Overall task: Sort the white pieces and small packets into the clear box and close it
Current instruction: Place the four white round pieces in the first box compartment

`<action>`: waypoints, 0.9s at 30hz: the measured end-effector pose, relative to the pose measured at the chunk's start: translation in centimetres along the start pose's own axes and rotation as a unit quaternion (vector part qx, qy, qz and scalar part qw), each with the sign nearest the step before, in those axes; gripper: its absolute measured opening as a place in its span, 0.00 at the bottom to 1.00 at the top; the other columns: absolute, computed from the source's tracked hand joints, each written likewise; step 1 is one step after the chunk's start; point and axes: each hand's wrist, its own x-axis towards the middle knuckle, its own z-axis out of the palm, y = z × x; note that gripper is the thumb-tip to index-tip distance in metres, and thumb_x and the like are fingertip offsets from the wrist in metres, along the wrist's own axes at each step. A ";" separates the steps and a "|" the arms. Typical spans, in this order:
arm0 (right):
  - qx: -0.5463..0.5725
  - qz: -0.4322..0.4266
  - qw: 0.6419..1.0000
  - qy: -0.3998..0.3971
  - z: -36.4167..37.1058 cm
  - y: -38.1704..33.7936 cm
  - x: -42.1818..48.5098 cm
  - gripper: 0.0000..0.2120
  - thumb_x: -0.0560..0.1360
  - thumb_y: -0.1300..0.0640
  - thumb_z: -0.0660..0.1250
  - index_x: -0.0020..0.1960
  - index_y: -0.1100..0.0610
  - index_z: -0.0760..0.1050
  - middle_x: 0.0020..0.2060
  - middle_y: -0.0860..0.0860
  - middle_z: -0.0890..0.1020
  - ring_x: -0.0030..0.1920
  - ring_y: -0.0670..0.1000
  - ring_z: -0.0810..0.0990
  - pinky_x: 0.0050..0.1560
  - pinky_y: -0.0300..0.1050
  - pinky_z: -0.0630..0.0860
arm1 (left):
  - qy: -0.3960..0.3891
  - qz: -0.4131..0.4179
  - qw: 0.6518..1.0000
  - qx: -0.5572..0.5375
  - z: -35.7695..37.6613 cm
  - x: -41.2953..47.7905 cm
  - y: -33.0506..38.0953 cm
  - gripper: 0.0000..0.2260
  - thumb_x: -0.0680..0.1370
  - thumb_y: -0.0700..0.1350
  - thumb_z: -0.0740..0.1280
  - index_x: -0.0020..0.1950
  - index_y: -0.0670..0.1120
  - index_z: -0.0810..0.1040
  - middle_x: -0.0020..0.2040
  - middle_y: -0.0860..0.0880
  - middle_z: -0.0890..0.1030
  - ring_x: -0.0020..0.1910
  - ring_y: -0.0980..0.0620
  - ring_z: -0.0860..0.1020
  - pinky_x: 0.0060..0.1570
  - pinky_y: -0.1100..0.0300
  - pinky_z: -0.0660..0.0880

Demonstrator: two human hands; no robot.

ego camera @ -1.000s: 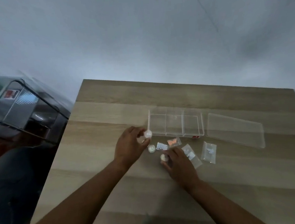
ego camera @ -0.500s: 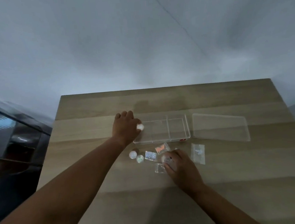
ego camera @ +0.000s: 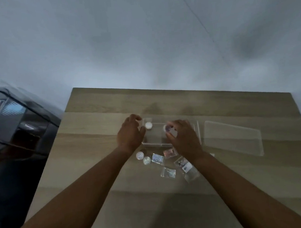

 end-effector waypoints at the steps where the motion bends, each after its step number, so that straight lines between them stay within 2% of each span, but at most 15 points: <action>1: -0.007 -0.003 1.000 -0.022 0.3 -0.2 0.9 0.08 0.73 0.58 0.68 0.51 0.59 0.79 0.47 0.55 0.83 0.50 0.57 0.76 0.52 0.45 0.69 | -0.009 -0.038 0.998 -0.040 0.0 -0.4 -0.2 0.14 0.73 0.47 0.68 0.57 0.50 0.74 0.43 0.54 0.79 0.48 0.49 0.80 0.43 0.57 0.72; 3: -0.041 -0.013 0.996 -0.075 1.1 -0.7 2.5 0.10 0.75 0.57 0.66 0.53 0.59 0.78 0.50 0.56 0.82 0.53 0.57 0.75 0.56 0.49 0.69 | -0.022 -0.083 0.993 -0.081 0.1 -1.0 -0.6 0.13 0.73 0.46 0.68 0.57 0.51 0.76 0.39 0.54 0.81 0.46 0.50 0.81 0.42 0.61 0.70; 8: -0.176 -0.095 0.968 -0.153 2.7 -1.8 4.9 0.13 0.76 0.53 0.62 0.55 0.58 0.78 0.52 0.57 0.79 0.55 0.58 0.72 0.56 0.52 0.71 | -0.028 -0.105 0.989 -0.105 0.0 -1.4 -0.9 0.10 0.72 0.45 0.68 0.53 0.50 0.81 0.47 0.49 0.86 0.44 0.55 0.81 0.42 0.64 0.69; 13: -0.292 -0.125 0.932 -0.175 3.5 -2.6 5.8 0.12 0.77 0.57 0.60 0.55 0.58 0.78 0.55 0.56 0.76 0.60 0.59 0.70 0.59 0.53 0.68 | -0.025 -0.115 0.987 -0.112 -0.2 -1.7 -0.7 0.11 0.72 0.44 0.67 0.53 0.49 0.82 0.48 0.48 0.86 0.48 0.50 0.82 0.47 0.61 0.74; 18: -0.355 -0.117 0.910 -0.179 3.6 -3.6 5.7 0.11 0.74 0.59 0.63 0.53 0.57 0.80 0.56 0.55 0.77 0.61 0.59 0.69 0.63 0.56 0.64 | -0.029 -0.119 0.985 -0.122 -0.2 -1.8 -0.7 0.11 0.72 0.44 0.67 0.53 0.49 0.82 0.48 0.48 0.86 0.49 0.50 0.82 0.49 0.60 0.75; 21: -0.364 -0.095 0.910 -0.172 3.7 -3.6 5.5 0.10 0.73 0.59 0.64 0.52 0.56 0.81 0.56 0.55 0.76 0.61 0.58 0.69 0.63 0.56 0.64 | -0.035 -0.119 0.985 -0.123 -0.2 -1.7 -0.7 0.10 0.72 0.45 0.69 0.53 0.50 0.82 0.48 0.48 0.86 0.49 0.51 0.82 0.47 0.62 0.74; 23: -0.355 -0.083 0.917 -0.164 3.7 -3.5 5.4 0.10 0.73 0.58 0.64 0.52 0.56 0.81 0.56 0.55 0.76 0.60 0.58 0.69 0.63 0.56 0.64 | -0.042 -0.121 0.983 -0.129 -0.3 -1.7 -0.7 0.10 0.73 0.46 0.70 0.54 0.50 0.82 0.49 0.48 0.86 0.48 0.51 0.83 0.49 0.59 0.77; 25: -0.331 -0.077 0.929 -0.147 3.6 -3.3 5.1 0.10 0.74 0.57 0.64 0.52 0.56 0.81 0.55 0.55 0.76 0.60 0.58 0.70 0.62 0.56 0.64 | -0.043 -0.117 0.983 -0.135 -0.6 -1.9 -1.0 0.11 0.74 0.48 0.70 0.55 0.49 0.82 0.50 0.47 0.86 0.49 0.50 0.83 0.52 0.56 0.78; 27: -0.279 -0.071 0.950 -0.121 3.2 -3.3 4.5 0.11 0.74 0.54 0.65 0.53 0.56 0.80 0.53 0.54 0.77 0.58 0.57 0.71 0.59 0.54 0.66 | -0.042 -0.103 0.986 -0.127 -1.0 -2.5 -1.6 0.10 0.75 0.46 0.68 0.55 0.48 0.83 0.51 0.48 0.85 0.51 0.51 0.82 0.53 0.57 0.77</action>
